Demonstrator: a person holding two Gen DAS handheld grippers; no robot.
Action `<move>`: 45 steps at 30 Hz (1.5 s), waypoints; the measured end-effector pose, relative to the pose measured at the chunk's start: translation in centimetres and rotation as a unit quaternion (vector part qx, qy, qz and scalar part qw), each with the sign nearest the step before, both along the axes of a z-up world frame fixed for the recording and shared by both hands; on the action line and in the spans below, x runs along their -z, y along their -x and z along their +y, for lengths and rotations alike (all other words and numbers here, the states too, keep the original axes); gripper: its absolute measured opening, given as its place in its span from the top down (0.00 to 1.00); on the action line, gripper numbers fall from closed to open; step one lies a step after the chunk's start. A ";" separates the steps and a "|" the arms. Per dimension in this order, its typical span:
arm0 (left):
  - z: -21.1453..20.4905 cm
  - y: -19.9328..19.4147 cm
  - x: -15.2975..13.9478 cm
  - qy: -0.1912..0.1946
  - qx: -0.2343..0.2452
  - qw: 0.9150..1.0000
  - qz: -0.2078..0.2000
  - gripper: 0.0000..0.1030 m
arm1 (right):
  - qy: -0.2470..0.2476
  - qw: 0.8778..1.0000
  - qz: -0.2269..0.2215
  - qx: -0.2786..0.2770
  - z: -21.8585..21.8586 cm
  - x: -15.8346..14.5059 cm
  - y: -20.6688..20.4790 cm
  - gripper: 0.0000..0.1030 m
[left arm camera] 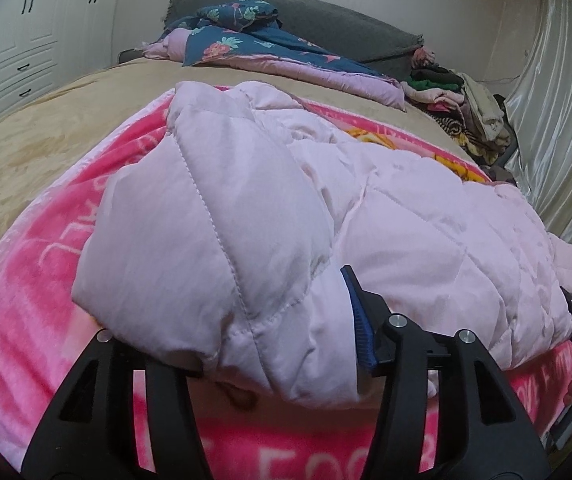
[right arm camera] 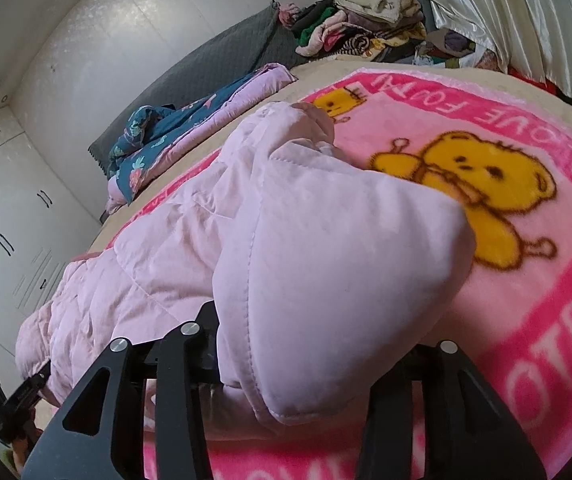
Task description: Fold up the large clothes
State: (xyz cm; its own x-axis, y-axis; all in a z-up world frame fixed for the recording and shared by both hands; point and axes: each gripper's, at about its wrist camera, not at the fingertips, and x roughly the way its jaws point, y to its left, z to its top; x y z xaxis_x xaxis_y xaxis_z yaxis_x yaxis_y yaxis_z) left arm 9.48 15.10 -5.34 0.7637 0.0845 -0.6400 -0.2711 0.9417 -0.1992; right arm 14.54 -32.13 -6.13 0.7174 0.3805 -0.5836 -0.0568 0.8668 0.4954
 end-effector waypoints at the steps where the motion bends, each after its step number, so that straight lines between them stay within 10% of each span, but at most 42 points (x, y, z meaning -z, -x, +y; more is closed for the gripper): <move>1: 0.1 0.1 0.0 -0.002 -0.002 1.000 0.003 0.53 | 0.001 1.000 0.003 0.000 -0.1 0.0 0.0 0.55; 13: -1.6 2.6 -0.9 -0.027 -0.003 0.999 0.025 0.10 | 0.092 0.995 -0.009 0.036 -2.7 -2.4 3.9 0.06; 32: -9.1 8.4 -5.1 -0.047 0.064 0.996 -0.042 0.09 | 0.172 0.978 -0.119 -0.021 0.4 -8.7 13.2 0.04; 45: -11.9 11.2 -4.2 -0.044 0.078 0.995 -0.053 0.09 | 0.205 0.965 -0.151 -0.070 4.9 -7.7 17.6 0.04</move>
State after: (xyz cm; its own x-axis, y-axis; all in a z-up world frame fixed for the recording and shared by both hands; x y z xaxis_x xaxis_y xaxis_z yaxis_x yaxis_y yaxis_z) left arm -1.76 3.22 -1.19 0.8351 0.0114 -0.5499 -0.1015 0.9858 -0.1338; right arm -3.04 -27.26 1.57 0.8369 0.2681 -0.4772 -0.2756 0.9597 0.0559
